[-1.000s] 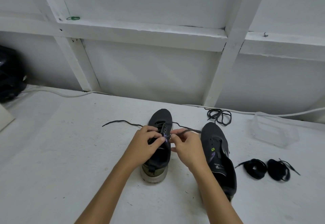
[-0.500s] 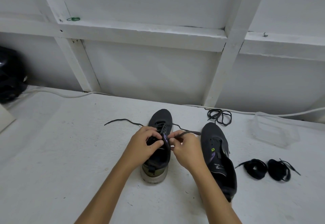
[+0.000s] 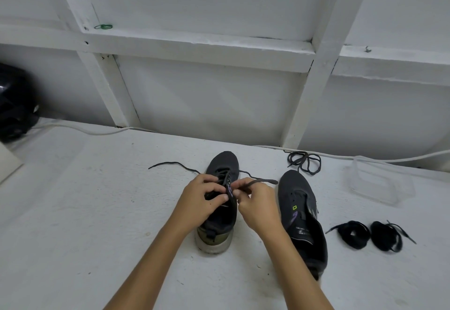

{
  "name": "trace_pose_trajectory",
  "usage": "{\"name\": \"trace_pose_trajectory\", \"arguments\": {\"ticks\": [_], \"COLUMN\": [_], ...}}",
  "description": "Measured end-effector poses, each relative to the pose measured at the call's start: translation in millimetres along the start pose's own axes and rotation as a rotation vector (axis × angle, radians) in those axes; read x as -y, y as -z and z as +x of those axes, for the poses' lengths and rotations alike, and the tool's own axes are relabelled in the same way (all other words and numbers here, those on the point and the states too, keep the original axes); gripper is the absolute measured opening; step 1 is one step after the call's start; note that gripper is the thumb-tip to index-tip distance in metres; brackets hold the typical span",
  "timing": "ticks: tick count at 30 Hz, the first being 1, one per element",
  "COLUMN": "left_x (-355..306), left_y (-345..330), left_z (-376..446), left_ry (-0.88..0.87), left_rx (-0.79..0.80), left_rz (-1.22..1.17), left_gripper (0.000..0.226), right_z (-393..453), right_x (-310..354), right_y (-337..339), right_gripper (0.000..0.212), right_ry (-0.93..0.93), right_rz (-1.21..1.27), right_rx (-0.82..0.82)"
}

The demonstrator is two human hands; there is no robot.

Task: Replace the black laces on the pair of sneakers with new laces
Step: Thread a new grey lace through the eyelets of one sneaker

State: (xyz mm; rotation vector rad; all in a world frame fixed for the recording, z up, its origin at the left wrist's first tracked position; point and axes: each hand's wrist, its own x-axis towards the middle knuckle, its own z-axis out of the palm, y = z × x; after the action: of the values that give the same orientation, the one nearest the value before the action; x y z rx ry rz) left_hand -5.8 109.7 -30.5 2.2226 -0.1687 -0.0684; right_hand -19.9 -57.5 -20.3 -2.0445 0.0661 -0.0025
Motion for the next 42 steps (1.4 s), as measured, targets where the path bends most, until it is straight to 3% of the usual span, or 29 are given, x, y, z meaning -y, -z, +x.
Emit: {"name": "trace_pose_trajectory", "arguments": {"ticks": [2,8,11,15,19,20,21,24,25,27,30,32,35,38,42], "left_x": [-0.3,-4.5,-4.8,-3.6,-19.7,-23.0,-24.3,-19.6,-21.2,-24.5,-36.9,-38.3,-49.8,-55.9,-53.5], "left_y": [-0.6,0.1,8.5,25.4,37.0,38.3,38.0,30.3,27.3,20.8,27.8,42.0,72.3,93.3,94.5], "left_z": [0.9,0.4,-2.9,-6.6,-7.2,-7.9,-7.4,-4.9,-4.4,-1.1,1.0,-2.1,-10.7,-13.2,-6.2], "left_ry": [0.000,-0.005,0.049,0.103,0.177,0.209,0.231,0.083,0.013,-0.043,-0.027,-0.061,-0.055,-0.005,0.039], "left_rx": [-0.002,-0.064,-0.058,-0.128,-0.319,-0.324,-0.300,-0.060,0.018,0.105,0.066,0.149,0.320,0.273,0.188], "left_rz": [0.020,0.022,-0.107,-0.356,-1.101,-1.142,-1.007,-0.029,0.200,0.507,0.678,0.461,-0.214,-0.767,-1.063], "left_gripper": [0.012,0.006,0.011,0.007,0.024,0.027,0.027,0.010,0.005,0.022,0.016,0.007,0.003,0.016,0.013], "right_z": [0.9,-5.8,-12.9,-22.1,-29.9,-30.2,-30.3,-29.6,-29.5,-28.5,-28.2,-28.4,-28.9,-29.3,-30.9], "right_x": [-1.9,-13.3,-19.2,-24.2,-29.1,-30.1,-30.7,-31.2,-31.7,-33.7,-36.9,-36.8,-35.8,-34.7,-32.2], "right_y": [-1.8,-8.9,-13.0,-24.5,-35.9,-37.4,-38.6,-40.6,-41.0,-41.9,-41.7,-41.8,-42.2,-42.7,-43.8], "right_gripper": [0.021,0.045,0.034,0.016,0.016,0.017,0.018,0.018,0.018,0.018,0.020,0.020,0.020,0.020,0.020], "right_ry": [-0.013,-0.089,-0.037,0.014,0.033,0.035,0.040,0.064,0.069,0.063,0.044,0.046,0.027,0.007,0.002], "right_rz": [0.032,0.249,0.214,0.196,0.211,0.205,0.197,0.183,0.179,0.174,0.167,0.160,0.172,0.191,0.207], "right_rx": [-0.010,0.043,0.065,-0.066,-0.138,-0.148,-0.156,-0.164,-0.165,-0.165,-0.170,-0.180,-0.204,-0.199,-0.190]}}
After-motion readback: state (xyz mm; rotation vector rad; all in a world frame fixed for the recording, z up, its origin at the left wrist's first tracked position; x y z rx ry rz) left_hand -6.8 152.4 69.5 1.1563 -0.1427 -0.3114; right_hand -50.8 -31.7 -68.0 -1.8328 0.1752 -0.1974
